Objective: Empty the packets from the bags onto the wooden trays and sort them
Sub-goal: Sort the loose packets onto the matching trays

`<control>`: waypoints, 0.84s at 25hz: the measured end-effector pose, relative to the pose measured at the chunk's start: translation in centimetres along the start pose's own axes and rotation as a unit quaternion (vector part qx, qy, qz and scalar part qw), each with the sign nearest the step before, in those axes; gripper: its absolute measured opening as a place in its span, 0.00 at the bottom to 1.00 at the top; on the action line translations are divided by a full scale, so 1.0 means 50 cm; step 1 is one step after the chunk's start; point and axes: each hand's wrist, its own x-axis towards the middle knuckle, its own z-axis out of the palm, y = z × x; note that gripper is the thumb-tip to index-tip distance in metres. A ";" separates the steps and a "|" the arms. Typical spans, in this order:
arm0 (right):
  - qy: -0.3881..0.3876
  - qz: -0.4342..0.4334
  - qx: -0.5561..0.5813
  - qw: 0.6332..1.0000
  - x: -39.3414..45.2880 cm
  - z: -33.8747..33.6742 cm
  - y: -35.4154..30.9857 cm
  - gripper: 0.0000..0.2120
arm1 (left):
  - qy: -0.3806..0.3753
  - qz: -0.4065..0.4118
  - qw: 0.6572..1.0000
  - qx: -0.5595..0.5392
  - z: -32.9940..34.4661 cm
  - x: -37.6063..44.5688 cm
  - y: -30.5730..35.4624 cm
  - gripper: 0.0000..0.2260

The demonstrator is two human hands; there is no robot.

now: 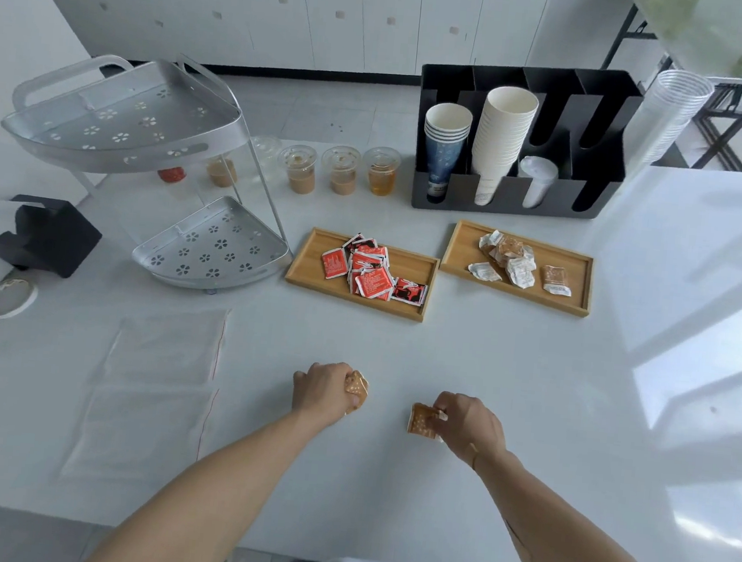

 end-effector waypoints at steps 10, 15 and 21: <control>0.050 0.077 0.018 0.996 -0.057 0.041 0.005 0.10 | -0.053 0.093 0.992 -0.068 0.016 0.035 -0.023 0.13; 0.032 0.103 0.025 0.994 -0.066 0.028 0.035 0.09 | -0.079 0.106 0.987 -0.093 0.002 0.040 0.008 0.10; -0.019 0.100 0.009 0.995 -0.052 -0.046 0.112 0.10 | -0.165 0.088 0.979 -0.086 -0.012 0.052 0.110 0.13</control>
